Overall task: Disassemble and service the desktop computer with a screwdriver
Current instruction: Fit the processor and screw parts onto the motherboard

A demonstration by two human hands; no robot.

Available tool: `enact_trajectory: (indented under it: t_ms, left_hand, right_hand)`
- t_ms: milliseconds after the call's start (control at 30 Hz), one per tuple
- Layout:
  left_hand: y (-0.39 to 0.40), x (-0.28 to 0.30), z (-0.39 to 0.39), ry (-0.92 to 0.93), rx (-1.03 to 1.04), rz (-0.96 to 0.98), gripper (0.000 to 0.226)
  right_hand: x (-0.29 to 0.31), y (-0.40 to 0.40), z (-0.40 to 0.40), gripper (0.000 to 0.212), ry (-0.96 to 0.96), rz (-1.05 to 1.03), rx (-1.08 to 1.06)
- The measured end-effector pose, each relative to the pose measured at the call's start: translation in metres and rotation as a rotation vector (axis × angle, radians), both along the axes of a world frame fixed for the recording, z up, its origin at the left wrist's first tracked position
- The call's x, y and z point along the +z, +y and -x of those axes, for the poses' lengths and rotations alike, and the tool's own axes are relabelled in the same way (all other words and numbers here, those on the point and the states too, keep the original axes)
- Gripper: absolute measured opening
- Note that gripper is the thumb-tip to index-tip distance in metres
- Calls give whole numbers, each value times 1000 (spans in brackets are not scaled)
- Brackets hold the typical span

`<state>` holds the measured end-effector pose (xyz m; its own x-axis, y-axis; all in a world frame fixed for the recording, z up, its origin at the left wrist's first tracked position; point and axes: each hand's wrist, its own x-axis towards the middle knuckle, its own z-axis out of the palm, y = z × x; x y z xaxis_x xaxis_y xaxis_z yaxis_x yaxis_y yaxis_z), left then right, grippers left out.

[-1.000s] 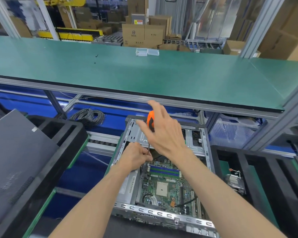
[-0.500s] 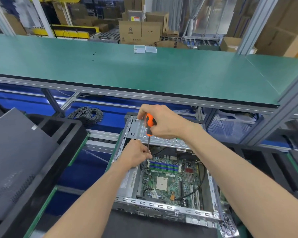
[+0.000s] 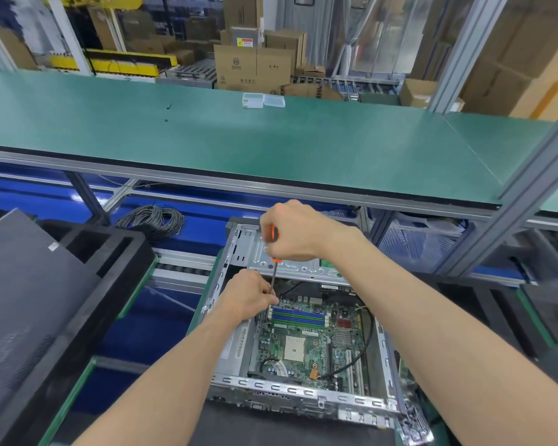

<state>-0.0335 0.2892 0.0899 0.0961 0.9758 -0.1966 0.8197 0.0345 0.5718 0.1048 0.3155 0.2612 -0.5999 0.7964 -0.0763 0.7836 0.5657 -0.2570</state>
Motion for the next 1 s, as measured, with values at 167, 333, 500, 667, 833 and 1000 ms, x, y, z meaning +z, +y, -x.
enact_trajectory:
  t_ms: [167, 333, 500, 667, 833, 1000]
  left_hand:
    - [0, 0, -1, 57, -7, -20, 13]
    - [1, -3, 1, 83, 8, -16, 27]
    - [2, -3, 0, 107, 11, -22, 41]
    - [2, -3, -1, 93, -23, -11, 24]
    - [0, -3, 2, 32, -19, -21, 24]
    - [2, -5, 2, 55, -21, -51, 40]
  right_hand:
    - [-4, -5, 11, 31, -129, -165, -104]
    - [2, -7, 11, 13, -72, -72, 63]
    - [3, -11, 3, 11, 6, -42, 30]
    - [-3, -14, 14, 24, -89, -142, -51]
    - [1, -13, 13, 23, -6, -25, 134]
    - [-3, -12, 16, 27, -21, -171, -7]
